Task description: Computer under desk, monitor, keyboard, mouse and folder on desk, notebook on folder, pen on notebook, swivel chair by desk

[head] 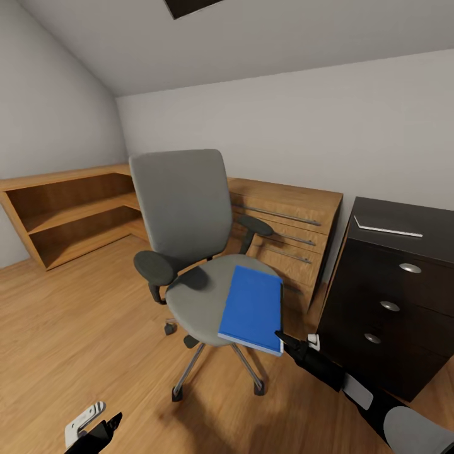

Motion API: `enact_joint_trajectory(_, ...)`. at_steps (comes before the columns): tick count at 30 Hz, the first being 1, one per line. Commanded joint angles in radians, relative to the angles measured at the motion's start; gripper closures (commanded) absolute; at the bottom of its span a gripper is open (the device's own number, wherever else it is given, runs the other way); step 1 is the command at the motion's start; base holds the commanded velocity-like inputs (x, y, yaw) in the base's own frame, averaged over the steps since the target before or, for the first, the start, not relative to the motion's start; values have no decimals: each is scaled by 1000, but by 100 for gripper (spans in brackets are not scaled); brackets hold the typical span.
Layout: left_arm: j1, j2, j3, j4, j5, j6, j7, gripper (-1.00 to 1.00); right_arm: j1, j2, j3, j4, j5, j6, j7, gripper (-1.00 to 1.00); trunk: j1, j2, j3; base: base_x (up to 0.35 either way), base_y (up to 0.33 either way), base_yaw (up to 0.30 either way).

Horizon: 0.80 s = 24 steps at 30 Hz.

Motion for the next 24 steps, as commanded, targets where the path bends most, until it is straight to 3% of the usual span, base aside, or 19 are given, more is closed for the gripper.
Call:
enact_joint_trajectory(1,0,0,0,-2,10,5,6,-100,-1,-1,6,0,-10,10,2,-100,0,0,-1,1,2,0)
enact_joint_trajectory(24,-1,0,0,-2,10,4,6,-100,-1,10,8,0,-12,10,2,-100,0,0,-1,0,0,0)
